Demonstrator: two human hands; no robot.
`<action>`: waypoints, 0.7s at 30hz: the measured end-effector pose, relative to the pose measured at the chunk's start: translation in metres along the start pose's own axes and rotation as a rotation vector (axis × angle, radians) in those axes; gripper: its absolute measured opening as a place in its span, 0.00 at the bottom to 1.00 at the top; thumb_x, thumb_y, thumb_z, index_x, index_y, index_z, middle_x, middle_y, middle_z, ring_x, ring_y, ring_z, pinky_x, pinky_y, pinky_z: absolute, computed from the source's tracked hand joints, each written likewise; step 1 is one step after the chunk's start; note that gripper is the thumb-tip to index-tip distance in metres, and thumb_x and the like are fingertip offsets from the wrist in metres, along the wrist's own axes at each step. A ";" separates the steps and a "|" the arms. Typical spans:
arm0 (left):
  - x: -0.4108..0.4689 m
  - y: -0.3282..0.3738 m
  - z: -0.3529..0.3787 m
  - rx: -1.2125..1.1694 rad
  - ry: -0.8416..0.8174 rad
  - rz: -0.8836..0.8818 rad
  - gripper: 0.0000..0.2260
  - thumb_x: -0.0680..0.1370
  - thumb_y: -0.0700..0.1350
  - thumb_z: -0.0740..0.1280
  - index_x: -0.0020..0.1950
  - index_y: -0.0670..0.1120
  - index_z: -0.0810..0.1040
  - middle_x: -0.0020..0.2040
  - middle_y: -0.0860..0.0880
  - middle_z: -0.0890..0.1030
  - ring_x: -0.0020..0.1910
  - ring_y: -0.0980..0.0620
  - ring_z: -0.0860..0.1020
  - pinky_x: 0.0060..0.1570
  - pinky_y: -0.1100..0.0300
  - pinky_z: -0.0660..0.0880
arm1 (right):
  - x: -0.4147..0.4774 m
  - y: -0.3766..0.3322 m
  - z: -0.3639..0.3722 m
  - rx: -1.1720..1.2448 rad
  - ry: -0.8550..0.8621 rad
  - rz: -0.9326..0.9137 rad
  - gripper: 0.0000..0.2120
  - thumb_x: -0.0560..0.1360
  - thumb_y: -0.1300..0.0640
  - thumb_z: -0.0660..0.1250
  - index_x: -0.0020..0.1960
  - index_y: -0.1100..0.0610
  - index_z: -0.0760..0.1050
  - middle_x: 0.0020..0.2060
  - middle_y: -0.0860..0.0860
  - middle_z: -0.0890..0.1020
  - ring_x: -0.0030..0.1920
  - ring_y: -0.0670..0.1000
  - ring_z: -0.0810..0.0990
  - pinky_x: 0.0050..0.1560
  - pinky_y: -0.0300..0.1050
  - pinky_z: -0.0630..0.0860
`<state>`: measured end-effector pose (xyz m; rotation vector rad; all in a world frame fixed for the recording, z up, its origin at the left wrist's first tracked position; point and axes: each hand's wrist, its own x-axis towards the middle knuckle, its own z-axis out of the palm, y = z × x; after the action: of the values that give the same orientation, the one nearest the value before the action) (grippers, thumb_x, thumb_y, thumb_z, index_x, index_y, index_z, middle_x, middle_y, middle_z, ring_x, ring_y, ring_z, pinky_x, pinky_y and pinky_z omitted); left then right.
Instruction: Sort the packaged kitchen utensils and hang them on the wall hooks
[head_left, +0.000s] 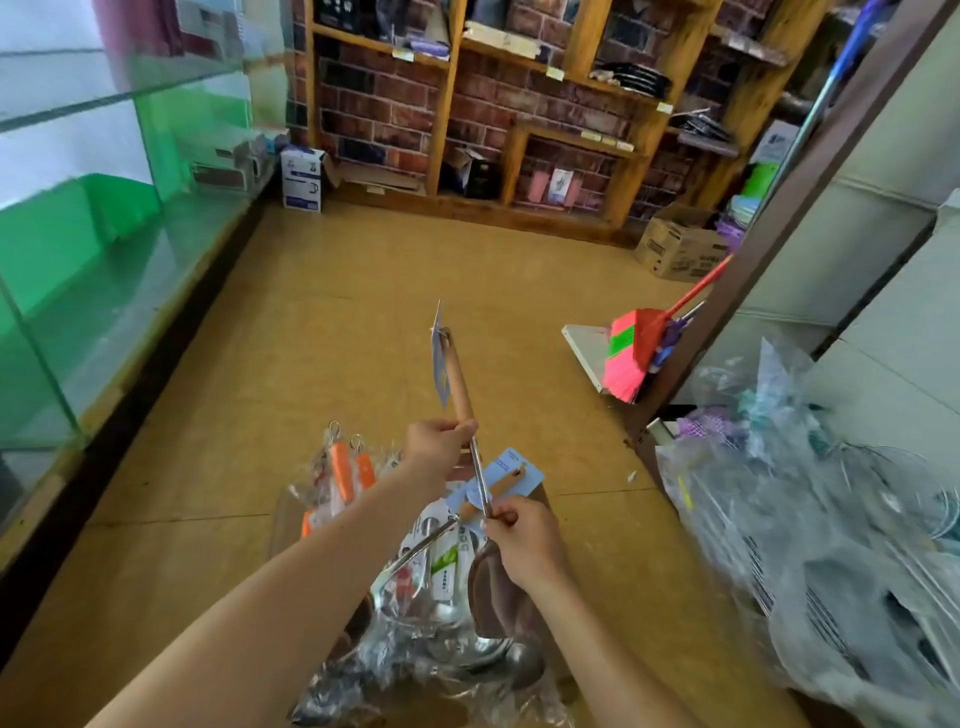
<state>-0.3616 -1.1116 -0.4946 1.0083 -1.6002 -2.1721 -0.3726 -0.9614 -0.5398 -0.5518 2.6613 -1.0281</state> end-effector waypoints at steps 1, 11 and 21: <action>-0.007 0.005 0.004 0.017 -0.016 0.028 0.09 0.78 0.42 0.71 0.52 0.37 0.78 0.42 0.43 0.80 0.35 0.46 0.81 0.41 0.48 0.83 | -0.002 -0.001 -0.006 0.015 0.012 -0.009 0.05 0.75 0.57 0.71 0.41 0.50 0.78 0.37 0.44 0.82 0.40 0.45 0.80 0.45 0.47 0.79; -0.092 0.053 0.050 0.128 -0.155 0.322 0.08 0.77 0.43 0.72 0.51 0.40 0.81 0.42 0.43 0.82 0.37 0.48 0.82 0.32 0.58 0.80 | -0.042 -0.005 -0.070 0.207 0.130 -0.152 0.05 0.77 0.60 0.69 0.44 0.52 0.77 0.39 0.45 0.80 0.40 0.41 0.78 0.39 0.32 0.71; -0.162 0.082 0.125 0.317 -0.224 0.608 0.10 0.75 0.49 0.73 0.50 0.43 0.84 0.39 0.50 0.82 0.36 0.55 0.77 0.35 0.63 0.74 | -0.081 0.013 -0.160 0.261 0.285 -0.218 0.11 0.76 0.60 0.70 0.39 0.48 0.75 0.35 0.42 0.80 0.37 0.36 0.78 0.38 0.29 0.71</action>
<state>-0.3425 -0.9559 -0.3400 0.2734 -2.0605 -1.6871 -0.3588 -0.8230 -0.4256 -0.6952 2.6793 -1.5983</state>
